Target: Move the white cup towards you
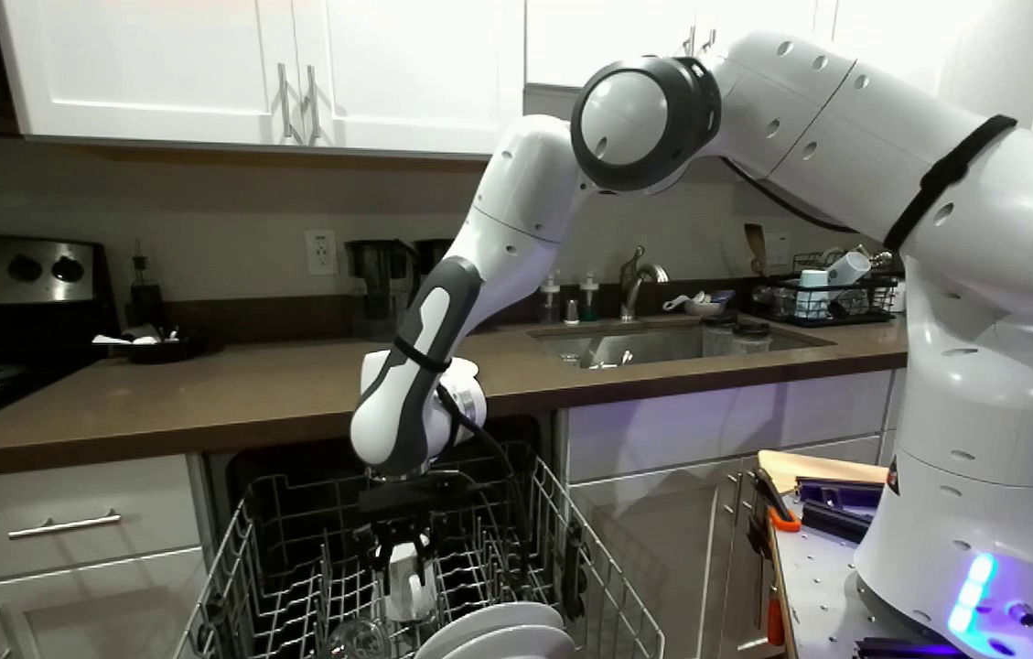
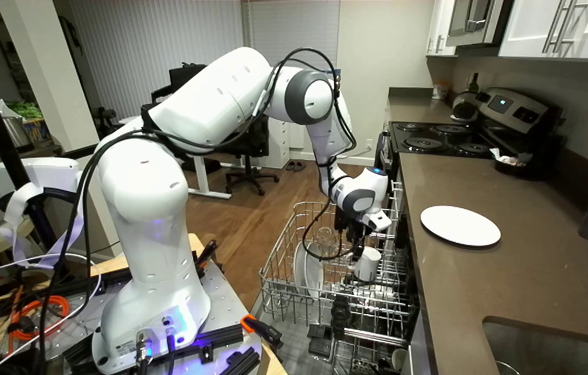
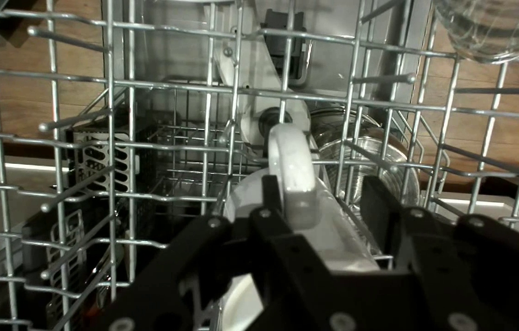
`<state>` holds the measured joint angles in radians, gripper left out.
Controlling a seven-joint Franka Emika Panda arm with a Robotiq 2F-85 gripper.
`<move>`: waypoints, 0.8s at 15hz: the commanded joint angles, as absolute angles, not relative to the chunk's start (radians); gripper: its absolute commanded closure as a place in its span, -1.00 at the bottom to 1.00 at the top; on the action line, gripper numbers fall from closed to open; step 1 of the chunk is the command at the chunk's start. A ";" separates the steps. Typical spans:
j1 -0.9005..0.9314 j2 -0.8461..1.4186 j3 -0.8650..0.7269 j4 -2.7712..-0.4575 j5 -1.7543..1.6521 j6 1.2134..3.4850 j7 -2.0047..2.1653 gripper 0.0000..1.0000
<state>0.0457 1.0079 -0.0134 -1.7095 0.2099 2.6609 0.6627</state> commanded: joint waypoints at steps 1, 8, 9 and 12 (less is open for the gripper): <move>0.050 1.002 -0.019 -1.692 0.241 2.632 0.635 -0.61; 0.069 0.972 -0.039 -1.715 0.235 2.632 0.655 -1.00; 0.075 0.966 -0.043 -1.718 0.233 2.632 0.659 -1.00; 0.095 0.947 -0.060 -1.731 0.227 2.633 0.671 -1.00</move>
<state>0.0630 0.9880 -0.0329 -1.7048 0.2099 2.6609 0.6632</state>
